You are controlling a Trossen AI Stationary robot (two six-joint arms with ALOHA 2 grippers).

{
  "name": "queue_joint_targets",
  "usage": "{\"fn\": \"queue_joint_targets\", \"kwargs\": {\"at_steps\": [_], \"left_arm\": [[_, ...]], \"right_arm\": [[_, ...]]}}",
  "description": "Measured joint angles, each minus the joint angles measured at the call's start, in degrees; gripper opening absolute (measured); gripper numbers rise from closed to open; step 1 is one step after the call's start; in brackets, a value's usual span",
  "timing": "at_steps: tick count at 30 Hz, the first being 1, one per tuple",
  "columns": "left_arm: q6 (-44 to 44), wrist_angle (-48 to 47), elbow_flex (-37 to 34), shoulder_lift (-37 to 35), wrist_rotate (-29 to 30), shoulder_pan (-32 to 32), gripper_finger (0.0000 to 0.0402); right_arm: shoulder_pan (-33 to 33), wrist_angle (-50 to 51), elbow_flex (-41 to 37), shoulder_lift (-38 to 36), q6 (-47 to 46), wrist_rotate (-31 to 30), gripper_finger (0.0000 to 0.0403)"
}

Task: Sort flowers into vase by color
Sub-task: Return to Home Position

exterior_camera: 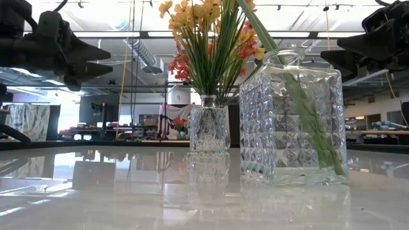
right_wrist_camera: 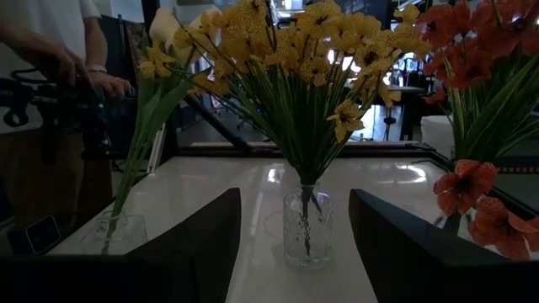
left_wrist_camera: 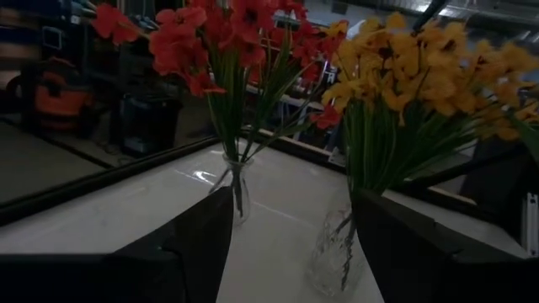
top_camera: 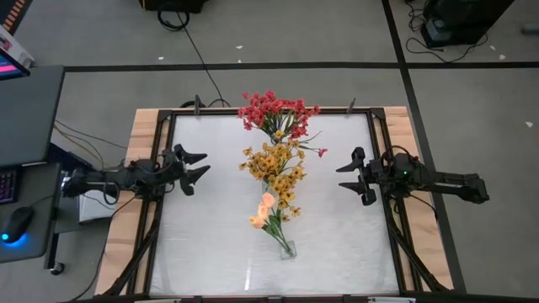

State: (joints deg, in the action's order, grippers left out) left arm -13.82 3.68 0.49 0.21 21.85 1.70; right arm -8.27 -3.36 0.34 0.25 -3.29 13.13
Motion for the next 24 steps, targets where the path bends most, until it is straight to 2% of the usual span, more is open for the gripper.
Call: {"fn": "queue_joint_targets", "kwargs": {"at_steps": [24], "left_arm": [[0.0, -0.02, -0.07, 0.02, 0.0, -0.95, 0.0249]], "right_arm": [[0.0, -0.86, 0.0, 0.0, -0.01, 0.02, 0.0229]]}}
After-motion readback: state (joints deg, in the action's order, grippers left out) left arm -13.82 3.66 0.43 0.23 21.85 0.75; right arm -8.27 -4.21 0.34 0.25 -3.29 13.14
